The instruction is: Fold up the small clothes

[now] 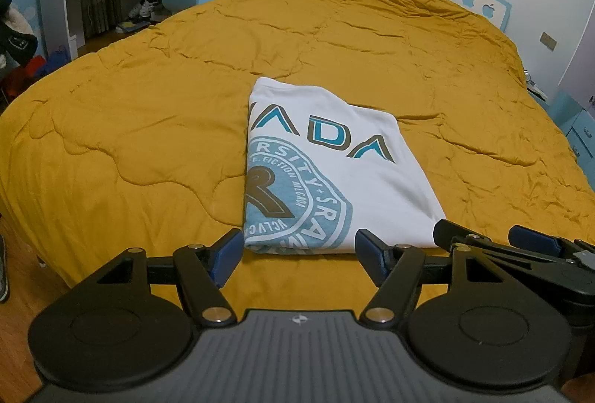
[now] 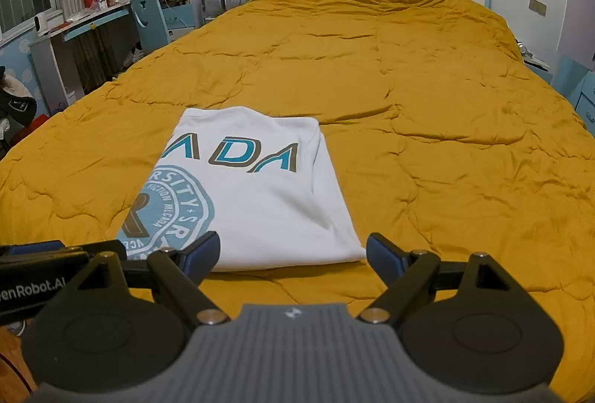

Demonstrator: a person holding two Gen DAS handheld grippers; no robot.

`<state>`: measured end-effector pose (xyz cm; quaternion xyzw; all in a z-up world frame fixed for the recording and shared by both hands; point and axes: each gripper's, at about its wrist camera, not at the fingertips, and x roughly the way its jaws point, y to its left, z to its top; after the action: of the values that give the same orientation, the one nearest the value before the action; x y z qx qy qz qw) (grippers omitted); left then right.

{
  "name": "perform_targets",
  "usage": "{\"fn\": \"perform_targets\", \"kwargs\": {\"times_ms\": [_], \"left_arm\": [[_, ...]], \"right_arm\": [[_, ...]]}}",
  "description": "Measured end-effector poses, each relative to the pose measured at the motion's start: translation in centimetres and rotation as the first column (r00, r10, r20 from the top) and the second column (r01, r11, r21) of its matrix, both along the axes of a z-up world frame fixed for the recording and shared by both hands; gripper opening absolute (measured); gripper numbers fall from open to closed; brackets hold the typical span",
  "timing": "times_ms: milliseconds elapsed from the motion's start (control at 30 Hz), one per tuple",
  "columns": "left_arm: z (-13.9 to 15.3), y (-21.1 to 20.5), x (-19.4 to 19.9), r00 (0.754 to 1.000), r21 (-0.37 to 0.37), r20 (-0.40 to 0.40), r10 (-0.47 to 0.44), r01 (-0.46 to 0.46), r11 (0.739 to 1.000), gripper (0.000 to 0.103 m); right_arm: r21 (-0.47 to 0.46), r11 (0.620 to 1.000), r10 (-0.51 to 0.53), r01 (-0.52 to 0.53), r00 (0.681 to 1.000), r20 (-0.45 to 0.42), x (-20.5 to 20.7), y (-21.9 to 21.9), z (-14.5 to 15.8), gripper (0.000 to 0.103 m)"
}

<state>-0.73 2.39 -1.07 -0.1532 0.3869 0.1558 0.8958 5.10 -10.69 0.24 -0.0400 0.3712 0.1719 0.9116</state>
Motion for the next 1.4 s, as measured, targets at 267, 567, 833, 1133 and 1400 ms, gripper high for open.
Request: {"fn": "perform_targets", "kwargs": {"times_ms": [267,567,833,1133,1400], "left_arm": [[-0.01,-0.04,-0.05,1.0,-0.002,-0.001,0.0,0.0,1.0,0.08],[-0.06,0.12,0.1,1.0,-0.003,-0.009,0.001,-0.001,1.0,0.08],[-0.06,0.18,0.12,1.0,-0.005,-0.009,0.0,0.0,1.0,0.08],[0.15,0.15,0.39,1.0,-0.001,-0.008,-0.002,0.002,1.0,0.08],[0.09,0.1,0.38,1.0,-0.004,-0.011,0.007,-0.007,1.0,0.08]], "right_arm": [[0.002,1.0,0.0,0.0,1.0,-0.003,0.0,-0.08,-0.01,0.082],[-0.01,1.0,-0.001,0.001,1.0,0.006,-0.02,-0.17,0.19,0.082],[-0.017,1.0,0.0,0.0,1.0,0.015,-0.13,-0.1,0.4,0.082],[-0.018,1.0,-0.003,0.004,1.0,0.019,-0.22,-0.02,0.59,0.082],[-0.024,1.0,-0.006,0.006,1.0,0.02,-0.24,0.04,0.59,0.082]]}}
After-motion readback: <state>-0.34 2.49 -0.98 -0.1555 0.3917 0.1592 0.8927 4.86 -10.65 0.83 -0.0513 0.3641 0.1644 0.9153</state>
